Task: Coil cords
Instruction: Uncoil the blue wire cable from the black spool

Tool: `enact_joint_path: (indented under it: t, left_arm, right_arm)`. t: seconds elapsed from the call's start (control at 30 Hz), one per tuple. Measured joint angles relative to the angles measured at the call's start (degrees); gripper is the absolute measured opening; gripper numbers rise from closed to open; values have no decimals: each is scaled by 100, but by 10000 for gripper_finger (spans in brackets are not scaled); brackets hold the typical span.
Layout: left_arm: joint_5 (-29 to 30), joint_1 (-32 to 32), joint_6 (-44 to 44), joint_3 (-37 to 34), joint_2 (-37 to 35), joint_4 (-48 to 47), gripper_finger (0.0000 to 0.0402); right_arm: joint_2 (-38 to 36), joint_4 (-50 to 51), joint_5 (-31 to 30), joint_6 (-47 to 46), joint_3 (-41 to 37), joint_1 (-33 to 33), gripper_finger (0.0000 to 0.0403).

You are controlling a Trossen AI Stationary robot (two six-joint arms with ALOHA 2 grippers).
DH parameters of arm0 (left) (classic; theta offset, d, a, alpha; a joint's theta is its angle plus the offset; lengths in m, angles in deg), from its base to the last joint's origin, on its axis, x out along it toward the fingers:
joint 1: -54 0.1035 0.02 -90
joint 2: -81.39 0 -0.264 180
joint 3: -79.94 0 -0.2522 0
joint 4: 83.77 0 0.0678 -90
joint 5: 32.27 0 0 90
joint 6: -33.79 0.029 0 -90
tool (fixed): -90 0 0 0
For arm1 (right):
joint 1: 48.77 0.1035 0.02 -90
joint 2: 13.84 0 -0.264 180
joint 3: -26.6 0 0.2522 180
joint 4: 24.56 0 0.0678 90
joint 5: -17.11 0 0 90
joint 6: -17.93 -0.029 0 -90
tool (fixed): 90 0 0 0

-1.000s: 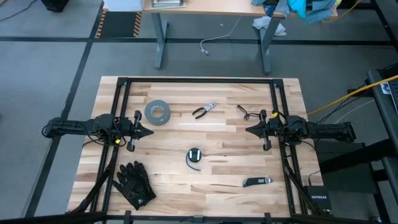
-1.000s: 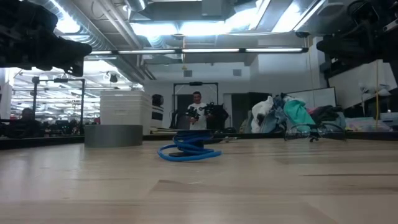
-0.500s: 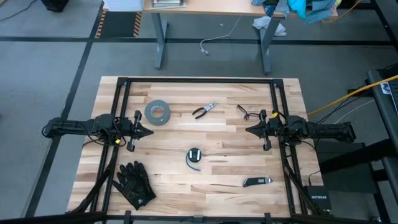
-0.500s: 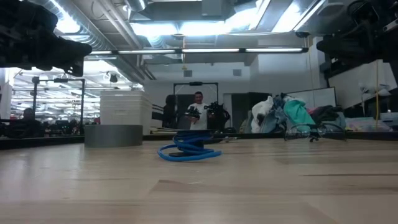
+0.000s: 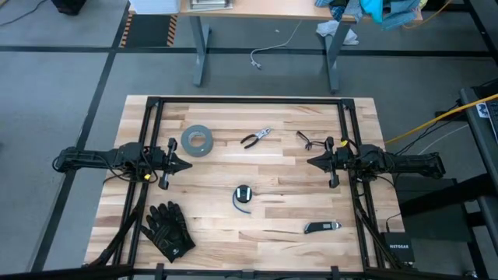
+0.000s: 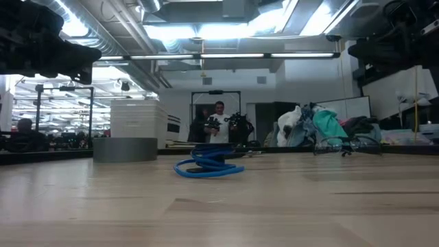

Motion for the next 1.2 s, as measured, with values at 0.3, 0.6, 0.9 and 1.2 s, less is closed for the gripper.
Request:
enact_joint_path:
  t: [0.3,0.6,0.9,1.2]
  left_arm:
    - [1,0,2,-1,1,0,1]
    - [2,2,2,1,-1,0,1]
    - [0,1,2,0,1,3,1]
    - [0,0,0,-2,0,7,1]
  right_arm:
    - [-1,1,38,-17,1,0,1]
    - [-1,126,40,11,337,0,1]
    - [385,160,30,279,1227,2,1]
    - [2087,194,14,43,2525,2,1]
